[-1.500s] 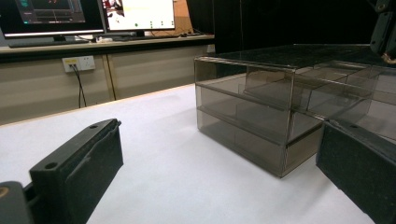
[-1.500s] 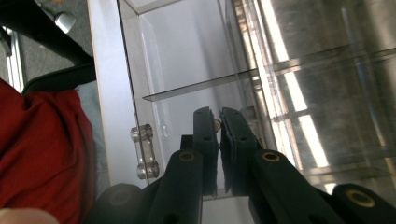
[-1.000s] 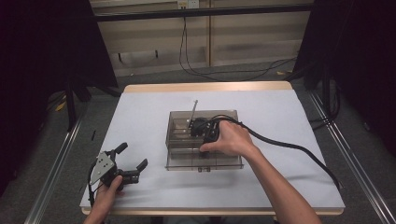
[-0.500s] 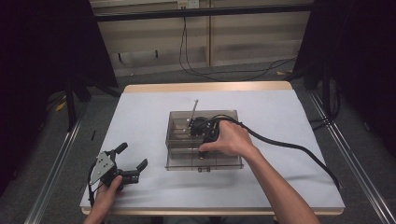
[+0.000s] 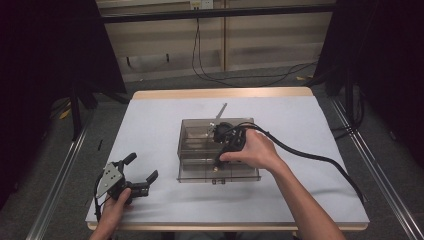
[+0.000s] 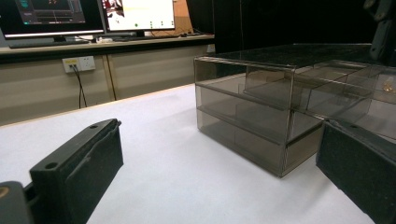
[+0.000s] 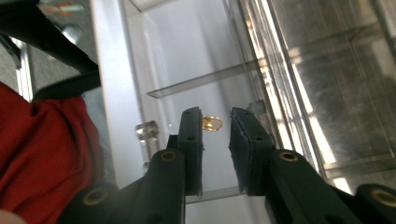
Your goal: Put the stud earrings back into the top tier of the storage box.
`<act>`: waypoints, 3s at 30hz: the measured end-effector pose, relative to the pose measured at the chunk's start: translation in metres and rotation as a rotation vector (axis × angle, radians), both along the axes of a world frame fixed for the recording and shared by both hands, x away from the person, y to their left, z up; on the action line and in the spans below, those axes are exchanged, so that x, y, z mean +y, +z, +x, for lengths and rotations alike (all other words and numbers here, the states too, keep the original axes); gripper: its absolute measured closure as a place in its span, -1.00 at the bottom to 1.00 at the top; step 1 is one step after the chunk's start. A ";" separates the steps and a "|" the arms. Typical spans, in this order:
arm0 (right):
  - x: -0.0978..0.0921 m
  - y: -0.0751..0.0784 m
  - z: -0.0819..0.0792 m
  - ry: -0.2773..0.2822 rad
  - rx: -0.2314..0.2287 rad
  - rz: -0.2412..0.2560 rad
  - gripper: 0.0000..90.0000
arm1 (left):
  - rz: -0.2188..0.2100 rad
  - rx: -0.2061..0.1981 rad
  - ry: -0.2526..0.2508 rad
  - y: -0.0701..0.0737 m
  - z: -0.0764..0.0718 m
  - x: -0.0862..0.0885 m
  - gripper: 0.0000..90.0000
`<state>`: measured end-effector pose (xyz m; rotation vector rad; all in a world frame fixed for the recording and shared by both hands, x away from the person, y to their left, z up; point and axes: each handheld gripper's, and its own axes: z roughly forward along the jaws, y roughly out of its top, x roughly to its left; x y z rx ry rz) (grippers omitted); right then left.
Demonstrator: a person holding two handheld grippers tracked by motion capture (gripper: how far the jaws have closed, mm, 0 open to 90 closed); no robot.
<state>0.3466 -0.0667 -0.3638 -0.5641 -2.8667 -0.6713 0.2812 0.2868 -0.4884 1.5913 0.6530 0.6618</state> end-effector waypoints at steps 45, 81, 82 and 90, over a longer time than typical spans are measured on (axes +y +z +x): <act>-0.184 -0.022 -0.046 -0.261 -0.104 0.225 0.56 | -0.014 0.004 0.004 0.000 0.000 -0.001 -0.98; -0.178 -0.089 -0.031 -0.303 0.164 -0.101 0.73 | -0.008 0.002 0.000 0.000 0.000 0.000 -0.98; -0.178 -0.089 -0.031 -0.302 0.164 -0.099 0.75 | -0.007 0.002 0.001 0.000 0.000 0.000 -0.98; -0.177 -0.084 -0.034 -0.285 0.176 -0.073 0.84 | -0.011 0.003 0.001 0.000 0.000 -0.001 -0.98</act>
